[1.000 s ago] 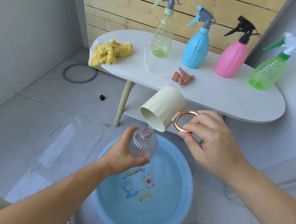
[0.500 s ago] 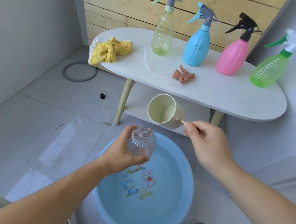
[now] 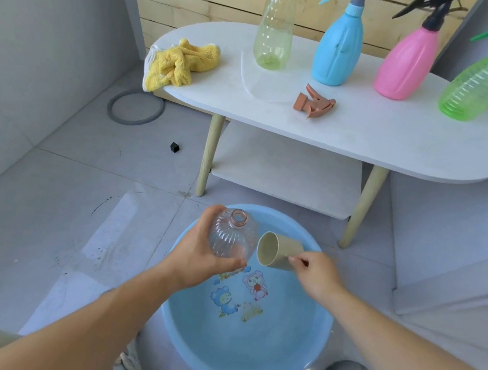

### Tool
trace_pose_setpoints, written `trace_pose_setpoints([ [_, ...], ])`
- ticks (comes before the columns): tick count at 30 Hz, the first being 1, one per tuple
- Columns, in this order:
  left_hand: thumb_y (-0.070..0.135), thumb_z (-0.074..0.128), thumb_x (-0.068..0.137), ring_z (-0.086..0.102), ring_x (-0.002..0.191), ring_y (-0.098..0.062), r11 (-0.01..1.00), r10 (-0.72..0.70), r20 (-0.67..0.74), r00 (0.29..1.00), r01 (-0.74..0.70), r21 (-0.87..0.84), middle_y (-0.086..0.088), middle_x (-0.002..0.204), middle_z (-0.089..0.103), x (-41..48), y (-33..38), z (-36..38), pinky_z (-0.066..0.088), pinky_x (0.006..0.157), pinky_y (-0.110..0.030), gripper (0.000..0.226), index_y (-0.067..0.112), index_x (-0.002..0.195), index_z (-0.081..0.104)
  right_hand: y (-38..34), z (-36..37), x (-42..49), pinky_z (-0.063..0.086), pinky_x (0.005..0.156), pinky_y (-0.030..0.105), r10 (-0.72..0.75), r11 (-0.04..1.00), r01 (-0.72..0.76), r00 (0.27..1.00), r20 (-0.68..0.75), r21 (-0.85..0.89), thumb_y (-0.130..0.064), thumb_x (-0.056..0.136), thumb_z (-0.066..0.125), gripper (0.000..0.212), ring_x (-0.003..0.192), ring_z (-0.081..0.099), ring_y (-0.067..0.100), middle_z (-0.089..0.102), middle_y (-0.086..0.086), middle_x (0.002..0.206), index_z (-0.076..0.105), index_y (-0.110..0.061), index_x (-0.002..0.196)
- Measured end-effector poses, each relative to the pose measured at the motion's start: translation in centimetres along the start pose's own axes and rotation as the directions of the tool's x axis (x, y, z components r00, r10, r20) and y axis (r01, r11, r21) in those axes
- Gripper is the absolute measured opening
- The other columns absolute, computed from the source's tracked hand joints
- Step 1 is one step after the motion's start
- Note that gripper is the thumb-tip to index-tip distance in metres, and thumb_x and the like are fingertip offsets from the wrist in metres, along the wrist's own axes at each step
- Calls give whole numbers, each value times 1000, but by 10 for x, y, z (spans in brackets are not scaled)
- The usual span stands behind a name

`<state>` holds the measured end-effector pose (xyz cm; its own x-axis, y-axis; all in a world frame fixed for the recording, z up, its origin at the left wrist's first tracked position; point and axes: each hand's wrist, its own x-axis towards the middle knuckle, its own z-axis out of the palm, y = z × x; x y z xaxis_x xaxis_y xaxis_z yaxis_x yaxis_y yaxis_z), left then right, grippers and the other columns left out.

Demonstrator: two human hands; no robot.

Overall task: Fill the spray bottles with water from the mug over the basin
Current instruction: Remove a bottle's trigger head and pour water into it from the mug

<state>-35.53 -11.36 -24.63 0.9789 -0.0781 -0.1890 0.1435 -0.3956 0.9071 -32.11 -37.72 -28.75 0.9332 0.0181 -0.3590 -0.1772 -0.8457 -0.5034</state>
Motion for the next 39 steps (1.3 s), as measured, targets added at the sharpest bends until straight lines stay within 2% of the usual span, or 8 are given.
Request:
trace_pose_setpoints([
  [2, 42, 91, 57, 59, 115, -1, 1000, -7, -14, 1000, 7, 3, 18, 126, 59, 1, -3, 0, 47, 91, -18, 94, 39, 137, 40, 7, 8, 1, 30, 54, 32, -26, 996, 30, 998, 48, -85, -33, 99, 50, 41, 64, 46, 21, 47, -6, 60, 53, -20, 60],
  [5, 38, 94, 60, 58, 114, 2, 1000, -20, -31, 999, 21, 7, 22, 123, 60, 2, -6, 0, 46, 89, -14, 92, 39, 135, 42, 12, 12, 2, 43, 66, 32, -74, 976, 91, 993, 91, -198, -34, 100, 47, 31, 81, 57, 24, 64, -2, 84, 71, -20, 87],
  [11, 27, 95, 68, 54, 108, 14, 999, -41, -22, 999, 41, 25, 22, 124, 58, 4, -9, 4, 41, 78, 1, 87, 39, 136, 41, 13, 17, 6, 38, 65, 32, -87, 956, 122, 986, 143, -266, -34, 101, 47, 33, 77, 48, 25, 63, 5, 85, 62, -17, 77],
  [18, 31, 95, 68, 56, 113, 7, 998, -56, -6, 998, 56, 24, 21, 128, 57, 7, -10, 4, 42, 76, 1, 91, 41, 138, 37, 12, 22, 6, 39, 64, 33, -71, 954, 120, 981, 181, -274, -35, 100, 47, 34, 77, 50, 25, 56, 0, 77, 58, -21, 71],
  [25, 26, 95, 69, 52, 106, 21, 998, -54, -16, 998, 54, 23, 24, 124, 55, 5, -9, 1, 40, 74, 4, 89, 45, 133, 35, 9, 24, 4, 41, 65, 35, -58, 959, 112, 977, 205, -261, -35, 100, 48, 43, 73, 50, 26, 51, -2, 68, 42, -23, 59],
  [32, 25, 94, 68, 54, 104, 18, 999, -40, -17, 999, 40, 12, 22, 122, 57, 2, -11, 0, 42, 74, 2, 87, 44, 132, 37, 12, 23, 5, 33, 58, 32, -2, 997, 17, 980, 199, -76, -35, 99, 50, 45, 59, 43, 20, 47, -1, 60, 48, -12, 61],
  [35, 30, 95, 64, 57, 106, 12, 999, -41, -22, 999, 41, 0, 21, 121, 59, 1, -11, -2, 44, 77, -2, 89, 44, 132, 39, 7, 15, 3, 39, 57, 28, 31, 995, -45, 987, 156, 87, -36, 98, 54, 41, 59, 50, 16, 64, 4, 69, 63, -5, 74],
  [39, 27, 95, 65, 56, 107, 12, 1000, -29, -29, 999, 29, -11, 21, 121, 59, -1, -10, -4, 46, 79, -4, 87, 41, 132, 40, -7, -4, -3, 52, 73, 30, 53, 955, -86, 991, 121, 285, -31, 98, 57, 30, 70, 63, 12, 70, -2, 73, 69, -17, 75],
])
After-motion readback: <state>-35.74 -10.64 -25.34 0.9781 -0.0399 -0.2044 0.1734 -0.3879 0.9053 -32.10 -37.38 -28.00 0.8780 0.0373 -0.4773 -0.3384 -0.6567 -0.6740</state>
